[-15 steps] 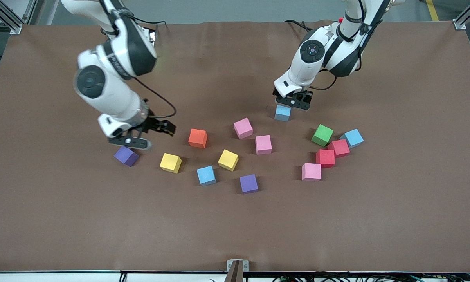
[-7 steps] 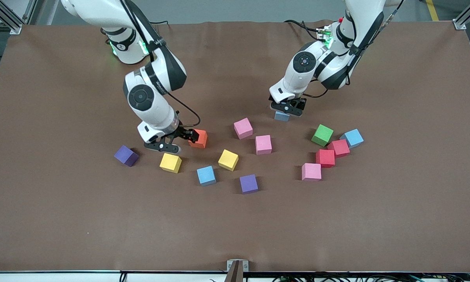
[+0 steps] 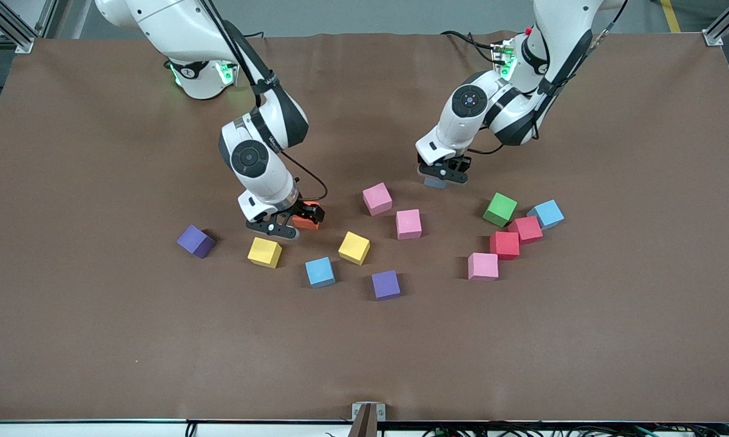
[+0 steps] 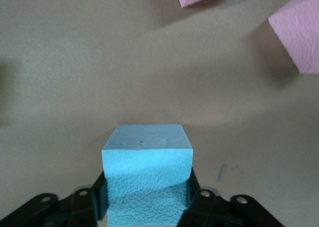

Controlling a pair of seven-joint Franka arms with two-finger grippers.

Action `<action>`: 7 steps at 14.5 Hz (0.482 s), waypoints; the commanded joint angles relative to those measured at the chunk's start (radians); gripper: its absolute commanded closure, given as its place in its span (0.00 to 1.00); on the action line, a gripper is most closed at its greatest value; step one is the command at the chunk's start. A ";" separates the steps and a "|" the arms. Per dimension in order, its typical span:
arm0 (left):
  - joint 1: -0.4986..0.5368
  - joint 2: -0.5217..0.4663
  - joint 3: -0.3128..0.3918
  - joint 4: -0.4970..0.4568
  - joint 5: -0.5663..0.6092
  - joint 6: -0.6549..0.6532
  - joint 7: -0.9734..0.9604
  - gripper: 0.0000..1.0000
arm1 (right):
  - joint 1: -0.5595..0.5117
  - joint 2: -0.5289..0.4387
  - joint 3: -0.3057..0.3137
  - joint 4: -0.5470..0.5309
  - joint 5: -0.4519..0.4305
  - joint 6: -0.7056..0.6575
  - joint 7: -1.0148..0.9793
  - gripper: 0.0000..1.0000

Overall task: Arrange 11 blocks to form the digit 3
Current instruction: 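Carry the blue cube toward the orange cube and release it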

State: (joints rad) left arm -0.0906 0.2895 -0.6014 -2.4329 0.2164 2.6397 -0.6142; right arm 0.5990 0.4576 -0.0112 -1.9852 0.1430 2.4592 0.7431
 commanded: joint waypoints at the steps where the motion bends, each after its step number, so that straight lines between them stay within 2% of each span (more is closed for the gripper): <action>1: 0.003 0.013 -0.001 0.024 0.031 0.005 -0.065 0.56 | 0.034 0.013 -0.015 0.000 0.003 0.011 0.053 0.00; 3: -0.012 0.010 -0.003 0.049 0.035 -0.004 -0.165 0.59 | 0.041 0.016 -0.016 -0.003 0.001 0.011 0.065 0.00; 7: -0.130 0.019 -0.006 0.113 0.034 -0.090 -0.388 0.59 | 0.064 0.045 -0.018 -0.003 -0.003 0.011 0.091 0.03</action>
State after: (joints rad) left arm -0.1638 0.2919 -0.6055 -2.3717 0.2254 2.6055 -0.8869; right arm 0.6334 0.4879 -0.0135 -1.9853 0.1424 2.4609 0.8055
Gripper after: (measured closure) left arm 0.463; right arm 0.009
